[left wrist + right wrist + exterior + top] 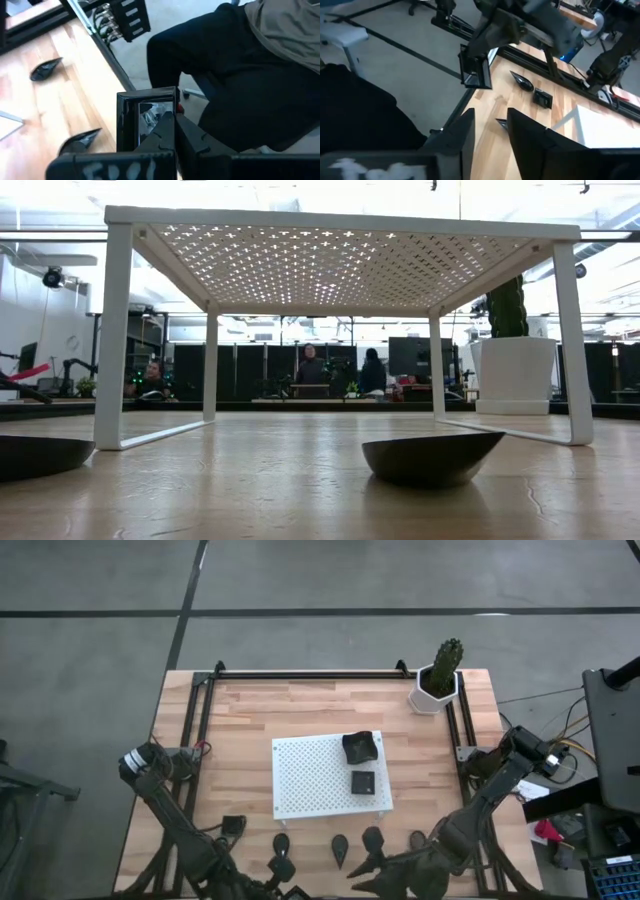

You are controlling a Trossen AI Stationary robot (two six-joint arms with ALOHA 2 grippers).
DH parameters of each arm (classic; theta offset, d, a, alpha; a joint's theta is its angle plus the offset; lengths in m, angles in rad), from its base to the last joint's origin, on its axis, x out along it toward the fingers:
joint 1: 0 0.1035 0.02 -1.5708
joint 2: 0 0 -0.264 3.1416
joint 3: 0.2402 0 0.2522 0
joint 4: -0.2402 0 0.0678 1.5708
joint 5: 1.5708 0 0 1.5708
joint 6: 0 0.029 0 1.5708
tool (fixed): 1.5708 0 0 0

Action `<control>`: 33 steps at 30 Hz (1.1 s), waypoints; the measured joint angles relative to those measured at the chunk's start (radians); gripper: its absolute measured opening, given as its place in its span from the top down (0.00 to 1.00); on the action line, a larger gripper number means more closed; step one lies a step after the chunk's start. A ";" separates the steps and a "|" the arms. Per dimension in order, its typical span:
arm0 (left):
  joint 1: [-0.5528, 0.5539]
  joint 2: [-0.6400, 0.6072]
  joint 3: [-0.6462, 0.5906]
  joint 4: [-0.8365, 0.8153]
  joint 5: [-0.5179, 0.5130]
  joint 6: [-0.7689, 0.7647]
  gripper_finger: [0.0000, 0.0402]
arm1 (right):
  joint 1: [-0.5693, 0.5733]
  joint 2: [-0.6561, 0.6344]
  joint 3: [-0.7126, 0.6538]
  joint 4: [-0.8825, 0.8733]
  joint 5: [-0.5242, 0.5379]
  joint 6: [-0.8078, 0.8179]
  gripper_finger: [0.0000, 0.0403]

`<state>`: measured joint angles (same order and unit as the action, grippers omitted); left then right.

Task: Pick & Place Mini shaped plates
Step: Stack the square plate on top of the other square plate on the shelf

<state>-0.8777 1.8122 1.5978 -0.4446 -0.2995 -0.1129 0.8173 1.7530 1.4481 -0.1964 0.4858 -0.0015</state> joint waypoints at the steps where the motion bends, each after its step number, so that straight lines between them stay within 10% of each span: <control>1: 0.006 0.000 0.000 -0.001 -0.006 0.009 1.00 | 0.000 0.010 -0.001 0.008 -0.001 -0.008 0.69; 33: 0.124 0.000 0.000 0.103 -0.060 0.220 1.00 | -0.053 0.081 -0.001 0.166 -0.079 -0.080 0.64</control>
<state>-0.7534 1.8122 1.5974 -0.3414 -0.3591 0.1074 0.7643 1.8343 1.4471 -0.0303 0.4072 -0.0818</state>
